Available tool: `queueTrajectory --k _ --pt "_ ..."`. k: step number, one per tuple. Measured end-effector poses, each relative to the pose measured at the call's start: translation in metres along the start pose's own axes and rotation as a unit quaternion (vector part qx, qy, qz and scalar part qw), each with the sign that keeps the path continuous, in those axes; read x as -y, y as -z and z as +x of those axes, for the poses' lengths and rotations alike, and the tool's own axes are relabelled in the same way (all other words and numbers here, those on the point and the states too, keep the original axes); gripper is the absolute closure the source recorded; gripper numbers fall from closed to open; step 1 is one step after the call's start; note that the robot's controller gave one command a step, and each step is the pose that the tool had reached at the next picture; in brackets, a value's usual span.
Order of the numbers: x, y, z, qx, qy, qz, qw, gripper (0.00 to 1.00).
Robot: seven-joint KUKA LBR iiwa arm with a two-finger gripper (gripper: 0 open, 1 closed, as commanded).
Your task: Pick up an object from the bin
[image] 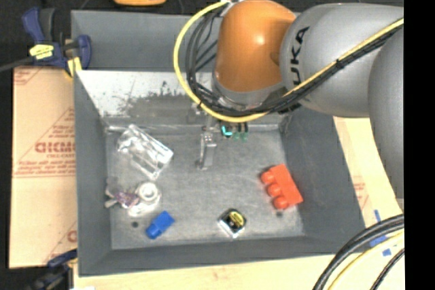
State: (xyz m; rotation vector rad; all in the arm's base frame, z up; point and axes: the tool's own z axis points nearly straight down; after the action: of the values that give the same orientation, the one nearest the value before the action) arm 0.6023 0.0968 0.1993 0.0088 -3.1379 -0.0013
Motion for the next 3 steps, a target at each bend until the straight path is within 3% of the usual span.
queueTrajectory --k 1,2,3 --pt "-0.059 -0.064 0.024 0.0007 0.087 0.0 0.9962 0.0" --pt "-0.114 -0.121 0.062 0.0044 0.04 -0.003 0.9992 0.0" --pt "-0.121 -0.13 0.084 0.0014 0.026 0.0 0.9997 0.0"
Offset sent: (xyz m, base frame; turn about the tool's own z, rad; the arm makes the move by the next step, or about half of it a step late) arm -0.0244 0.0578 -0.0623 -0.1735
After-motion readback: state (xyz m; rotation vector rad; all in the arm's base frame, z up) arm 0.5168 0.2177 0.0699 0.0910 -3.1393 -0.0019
